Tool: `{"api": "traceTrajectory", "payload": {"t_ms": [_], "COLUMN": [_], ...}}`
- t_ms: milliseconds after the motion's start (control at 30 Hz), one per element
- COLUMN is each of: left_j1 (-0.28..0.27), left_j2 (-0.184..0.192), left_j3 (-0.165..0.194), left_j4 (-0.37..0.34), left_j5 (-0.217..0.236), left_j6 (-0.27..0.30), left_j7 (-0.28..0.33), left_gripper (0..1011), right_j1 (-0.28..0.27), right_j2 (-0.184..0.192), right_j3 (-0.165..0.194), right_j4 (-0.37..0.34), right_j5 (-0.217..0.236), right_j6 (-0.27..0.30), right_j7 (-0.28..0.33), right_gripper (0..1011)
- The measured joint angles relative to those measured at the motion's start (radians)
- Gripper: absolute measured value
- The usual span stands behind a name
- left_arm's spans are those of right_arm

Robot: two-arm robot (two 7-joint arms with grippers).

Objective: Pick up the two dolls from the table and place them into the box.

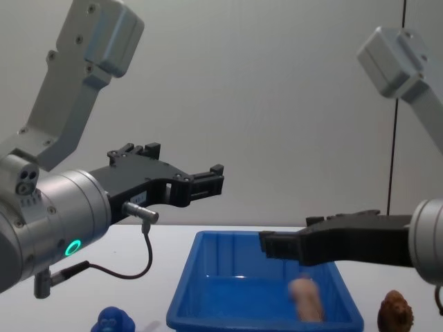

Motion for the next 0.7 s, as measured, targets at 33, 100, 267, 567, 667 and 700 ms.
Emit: {"api": "traceTrajectory", "payload": {"t_ms": [33, 100, 267, 567, 667, 700], "left_j1": [0.0, 0.0, 0.0, 0.0, 0.0, 0.0], "left_j2": [0.0, 0.0, 0.0, 0.0, 0.0, 0.0], "left_j3": [0.0, 0.0, 0.0, 0.0, 0.0, 0.0], "left_j4": [0.0, 0.0, 0.0, 0.0, 0.0, 0.0], "left_j5": [0.0, 0.0, 0.0, 0.0, 0.0, 0.0], "left_j6": [0.0, 0.0, 0.0, 0.0, 0.0, 0.0], "left_j7": [0.0, 0.0, 0.0, 0.0, 0.0, 0.0], "left_gripper": [1001, 1001, 1001, 1001, 1001, 1001], "right_j1": [0.0, 0.0, -0.008, -0.04, -0.055, -0.059], "right_j2": [-0.002, -0.004, -0.004, 0.028, 0.045, 0.049], "right_j3": [-0.002, -0.003, -0.001, 0.031, 0.046, 0.05], "right_j4": [0.001, 0.002, 0.001, -0.032, -0.044, -0.047], "right_j5": [-0.001, -0.003, -0.001, 0.042, 0.062, 0.066], "right_j6": [0.0, -0.004, -0.027, -0.067, -0.076, -0.078], "right_j7": [-0.002, -0.007, -0.026, -0.075, -0.095, -0.1], "right_gripper": [712, 747, 912, 1003, 1003, 1003]}}
